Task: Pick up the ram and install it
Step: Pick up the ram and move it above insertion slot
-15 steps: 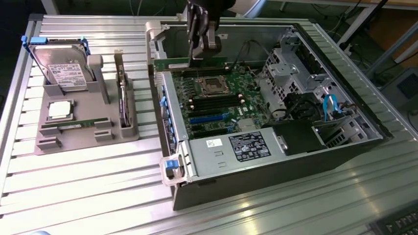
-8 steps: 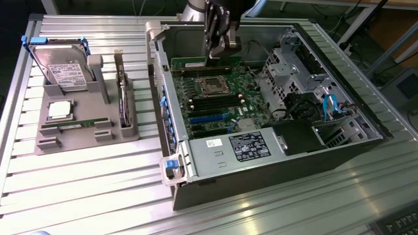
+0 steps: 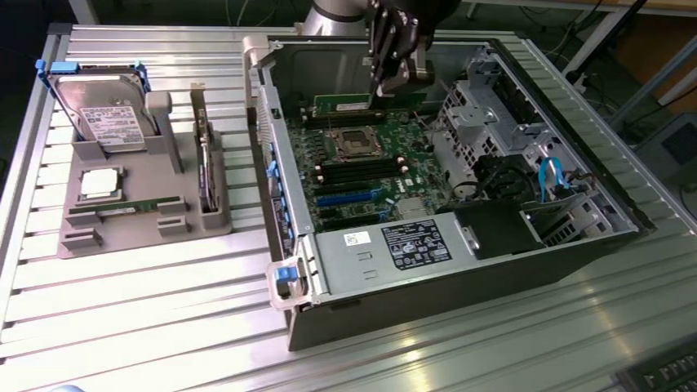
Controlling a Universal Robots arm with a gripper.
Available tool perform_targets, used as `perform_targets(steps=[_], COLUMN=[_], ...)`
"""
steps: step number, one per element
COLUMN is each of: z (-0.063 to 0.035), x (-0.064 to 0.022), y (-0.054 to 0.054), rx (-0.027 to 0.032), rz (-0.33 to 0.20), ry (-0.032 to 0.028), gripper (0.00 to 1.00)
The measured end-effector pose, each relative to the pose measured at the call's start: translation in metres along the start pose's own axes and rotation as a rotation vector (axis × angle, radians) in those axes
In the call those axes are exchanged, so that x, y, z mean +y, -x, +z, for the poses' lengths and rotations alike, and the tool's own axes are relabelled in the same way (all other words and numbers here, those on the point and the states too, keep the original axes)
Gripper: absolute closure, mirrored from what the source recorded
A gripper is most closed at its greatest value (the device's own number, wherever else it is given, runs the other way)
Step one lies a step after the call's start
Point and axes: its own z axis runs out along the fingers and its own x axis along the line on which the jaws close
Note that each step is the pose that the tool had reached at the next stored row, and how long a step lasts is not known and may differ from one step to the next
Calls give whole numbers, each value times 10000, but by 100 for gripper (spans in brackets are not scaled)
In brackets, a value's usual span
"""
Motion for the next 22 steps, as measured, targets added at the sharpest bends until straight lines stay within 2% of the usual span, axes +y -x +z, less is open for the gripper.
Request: perform_targets(steps=[1,7,13,18,22], z=[-1,-5,-11,-10,-11], x=[-48,-192,-386,-394,-431], y=[3,11,20,22,33], rx=[1,2,10,9,30], rz=[0,0,0,1,-7], ry=[0,5,15,15,14], gripper=[86,86,86,86,86])
